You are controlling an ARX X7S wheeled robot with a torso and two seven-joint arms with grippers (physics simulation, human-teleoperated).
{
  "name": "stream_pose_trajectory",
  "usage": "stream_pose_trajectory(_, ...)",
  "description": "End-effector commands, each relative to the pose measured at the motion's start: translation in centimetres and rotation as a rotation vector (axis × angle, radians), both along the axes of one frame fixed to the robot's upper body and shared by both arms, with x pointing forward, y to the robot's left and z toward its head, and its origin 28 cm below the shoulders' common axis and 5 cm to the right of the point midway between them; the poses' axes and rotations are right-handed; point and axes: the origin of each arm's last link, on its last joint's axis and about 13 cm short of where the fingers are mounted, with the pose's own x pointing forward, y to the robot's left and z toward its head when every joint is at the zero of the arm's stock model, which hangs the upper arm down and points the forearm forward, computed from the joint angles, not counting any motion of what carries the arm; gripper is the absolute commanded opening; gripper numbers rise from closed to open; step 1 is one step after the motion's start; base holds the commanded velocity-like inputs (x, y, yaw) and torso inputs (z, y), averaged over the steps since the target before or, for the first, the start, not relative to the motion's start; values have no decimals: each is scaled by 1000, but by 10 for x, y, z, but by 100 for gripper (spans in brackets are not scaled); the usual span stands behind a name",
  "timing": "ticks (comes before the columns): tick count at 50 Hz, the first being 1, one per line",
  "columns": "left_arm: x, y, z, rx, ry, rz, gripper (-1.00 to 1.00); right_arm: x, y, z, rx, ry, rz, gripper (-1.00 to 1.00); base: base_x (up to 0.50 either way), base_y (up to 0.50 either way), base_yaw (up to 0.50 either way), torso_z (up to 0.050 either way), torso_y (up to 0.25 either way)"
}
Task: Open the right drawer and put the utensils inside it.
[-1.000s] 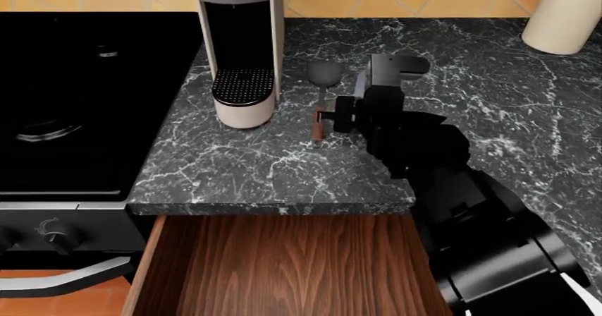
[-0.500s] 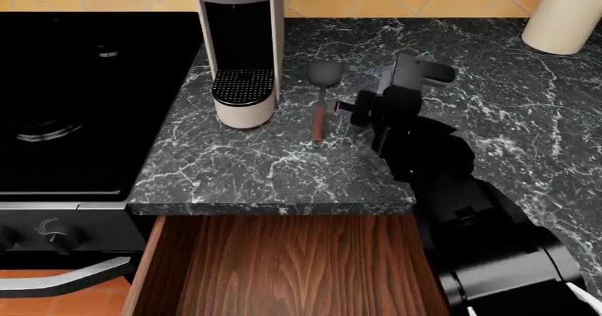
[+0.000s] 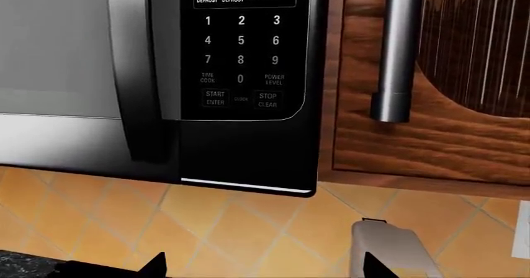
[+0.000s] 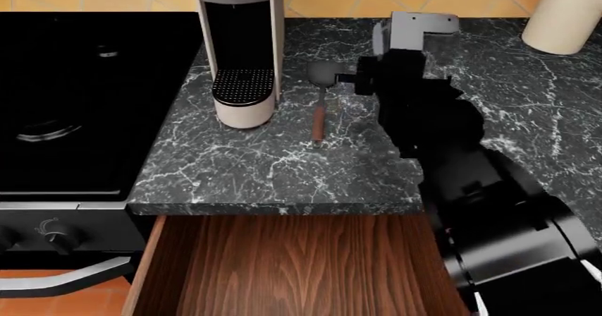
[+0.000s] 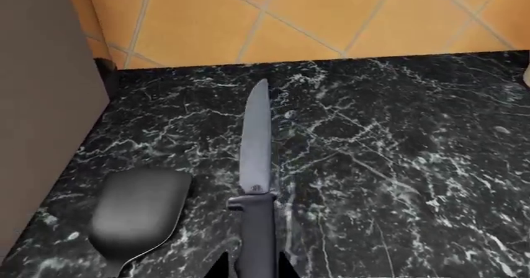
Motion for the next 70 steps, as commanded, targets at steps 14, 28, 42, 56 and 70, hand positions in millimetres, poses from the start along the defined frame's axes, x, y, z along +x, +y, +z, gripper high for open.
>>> stream_pose_trajectory(14, -1, 0, 1, 3, -4, 1, 100, -42, -44, 65, -87, -100, 108, -100, 0, 0, 0, 0, 0)
stream_pose_trajectory(28, -2, -2, 0, 11, -5, 2, 100, -97, -64, 63, -176, -66, 285, -100, 0, 0, 0, 0, 0)
stream_pose_trajectory(42, -1, -1, -1, 11, 1, 4, 100, -132, -73, 67, -187, -108, 480, -100, 0, 0, 0, 0, 0)
stream_pose_trajectory(56, 0, -1, -2, 11, 10, 0, 100, -149, -68, 57, -218, -104, 637, -100, 0, 0, 0, 0, 0)
stream_pose_trajectory(70, 0, -1, -1, 11, 7, 1, 100, -174, -55, 35, -242, -54, 788, -100, 0, 0, 0, 0, 0)
